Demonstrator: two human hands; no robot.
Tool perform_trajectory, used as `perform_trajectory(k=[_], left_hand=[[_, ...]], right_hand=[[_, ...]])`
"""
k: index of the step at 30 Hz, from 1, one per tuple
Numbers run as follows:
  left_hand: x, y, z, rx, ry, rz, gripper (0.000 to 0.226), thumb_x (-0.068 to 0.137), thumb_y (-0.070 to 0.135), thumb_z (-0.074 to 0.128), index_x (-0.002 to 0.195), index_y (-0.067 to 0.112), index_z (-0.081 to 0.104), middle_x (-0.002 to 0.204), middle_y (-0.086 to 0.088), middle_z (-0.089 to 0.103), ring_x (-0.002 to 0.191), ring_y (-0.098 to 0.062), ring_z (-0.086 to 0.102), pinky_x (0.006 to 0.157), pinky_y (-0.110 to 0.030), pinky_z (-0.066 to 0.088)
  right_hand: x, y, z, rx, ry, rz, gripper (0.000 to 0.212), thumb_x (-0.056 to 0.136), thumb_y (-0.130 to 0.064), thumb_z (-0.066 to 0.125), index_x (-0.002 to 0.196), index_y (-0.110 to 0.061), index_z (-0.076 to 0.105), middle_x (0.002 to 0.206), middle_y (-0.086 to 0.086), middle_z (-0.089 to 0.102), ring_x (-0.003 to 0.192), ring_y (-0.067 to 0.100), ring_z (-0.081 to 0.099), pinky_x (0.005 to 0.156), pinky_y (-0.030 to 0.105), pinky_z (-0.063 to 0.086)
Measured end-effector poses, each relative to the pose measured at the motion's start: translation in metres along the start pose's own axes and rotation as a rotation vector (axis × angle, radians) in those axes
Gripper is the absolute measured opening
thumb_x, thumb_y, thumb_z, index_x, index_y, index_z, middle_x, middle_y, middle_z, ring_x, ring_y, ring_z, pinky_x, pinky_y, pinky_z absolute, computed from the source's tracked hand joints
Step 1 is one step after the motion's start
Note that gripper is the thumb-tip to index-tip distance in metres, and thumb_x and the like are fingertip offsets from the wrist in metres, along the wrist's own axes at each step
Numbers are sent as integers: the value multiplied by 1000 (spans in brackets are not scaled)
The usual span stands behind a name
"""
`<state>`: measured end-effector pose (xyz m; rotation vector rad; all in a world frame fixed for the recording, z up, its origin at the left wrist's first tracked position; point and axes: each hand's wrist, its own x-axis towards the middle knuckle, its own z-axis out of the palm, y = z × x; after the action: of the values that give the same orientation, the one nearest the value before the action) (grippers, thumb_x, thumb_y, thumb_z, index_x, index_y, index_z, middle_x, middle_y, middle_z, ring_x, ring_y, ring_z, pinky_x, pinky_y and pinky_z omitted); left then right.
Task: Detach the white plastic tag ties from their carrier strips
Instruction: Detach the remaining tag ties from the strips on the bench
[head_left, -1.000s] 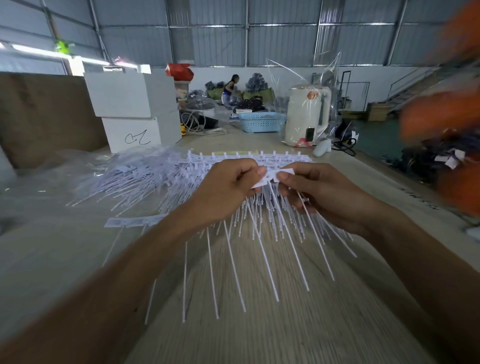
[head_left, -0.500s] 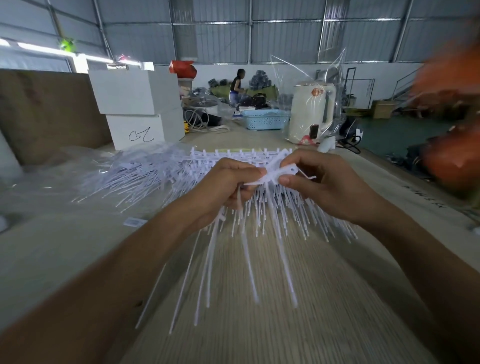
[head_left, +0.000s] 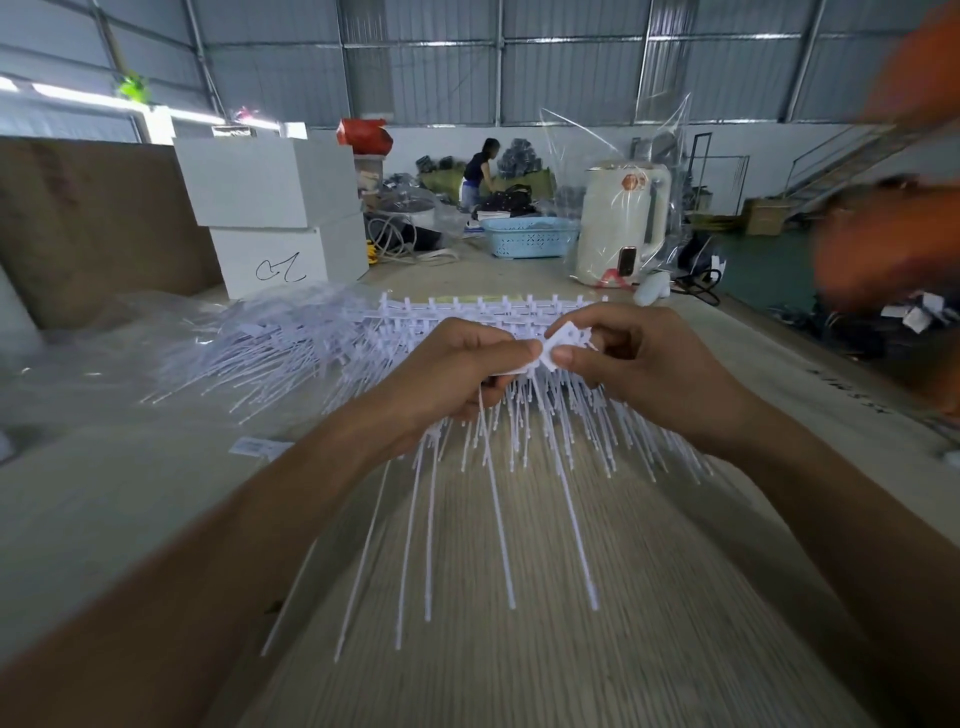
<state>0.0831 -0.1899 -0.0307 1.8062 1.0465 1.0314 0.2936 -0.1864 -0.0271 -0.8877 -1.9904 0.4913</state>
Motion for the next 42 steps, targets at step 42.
perform_trajectory(k=[42], left_hand=[[9, -19, 5, 248, 183, 366, 16, 85, 22, 79, 94, 13, 71, 87, -2, 69, 80, -21, 65, 76, -44, 54]], right_hand=[[0, 0, 15, 72, -145, 90, 22, 105, -22, 47, 120, -26, 63, 66, -34, 60, 57, -5, 53, 56, 4, 37]])
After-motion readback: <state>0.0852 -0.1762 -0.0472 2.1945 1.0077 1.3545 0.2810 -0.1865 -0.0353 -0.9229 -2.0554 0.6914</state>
